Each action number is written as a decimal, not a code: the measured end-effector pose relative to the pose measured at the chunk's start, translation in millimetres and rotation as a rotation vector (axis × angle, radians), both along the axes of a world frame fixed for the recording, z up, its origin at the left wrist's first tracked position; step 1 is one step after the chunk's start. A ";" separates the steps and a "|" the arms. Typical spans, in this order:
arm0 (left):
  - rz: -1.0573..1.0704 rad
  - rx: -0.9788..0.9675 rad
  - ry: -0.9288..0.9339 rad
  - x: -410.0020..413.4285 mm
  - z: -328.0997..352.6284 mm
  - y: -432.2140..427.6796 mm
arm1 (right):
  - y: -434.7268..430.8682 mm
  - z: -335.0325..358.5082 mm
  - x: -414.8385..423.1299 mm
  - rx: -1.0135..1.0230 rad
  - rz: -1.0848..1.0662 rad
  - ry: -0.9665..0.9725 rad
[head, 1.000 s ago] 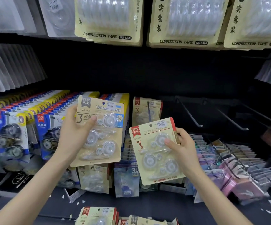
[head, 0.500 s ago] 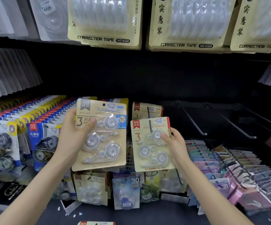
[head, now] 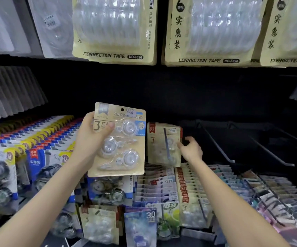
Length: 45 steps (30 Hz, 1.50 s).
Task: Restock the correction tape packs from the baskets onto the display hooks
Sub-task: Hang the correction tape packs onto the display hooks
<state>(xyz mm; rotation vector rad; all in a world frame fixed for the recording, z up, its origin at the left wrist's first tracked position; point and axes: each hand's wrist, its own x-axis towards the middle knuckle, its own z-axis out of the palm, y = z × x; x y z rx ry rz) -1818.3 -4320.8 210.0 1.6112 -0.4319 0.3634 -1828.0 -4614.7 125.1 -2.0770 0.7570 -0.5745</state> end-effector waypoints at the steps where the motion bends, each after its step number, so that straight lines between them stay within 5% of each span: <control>1: -0.010 0.000 0.002 -0.8 -0.4 0.0 | 4.6 3.9 -9.4 -0.039 -0.039 -0.038; 7: -0.121 -0.039 0.012 -20.4 -4.6 1.9 | 62.9 50.5 -87.3 -0.110 0.058 -0.543; 12: -0.190 -0.089 0.013 -63.3 -16.1 -0.4 | 115.3 70.6 -119.7 0.328 0.491 -0.443; 17: -0.225 0.129 0.067 -107.0 -60.7 -8.8 | 126.1 35.0 -139.6 0.679 0.409 -0.489; 21: 0.102 0.657 -0.356 -84.1 -84.4 10.5 | 100.9 8.4 -160.0 0.615 0.320 -0.467; 26: 0.314 0.941 -0.537 -39.1 -85.1 20.0 | 71.3 3.6 -165.0 0.424 0.287 -0.439; 34: 0.226 1.129 -0.511 -8.9 -84.6 15.5 | 65.7 3.1 -152.1 0.321 0.344 -0.493; 45: 0.336 1.125 -0.638 -6.6 -88.7 15.2 | 58.7 -0.3 -141.4 0.308 0.344 -0.591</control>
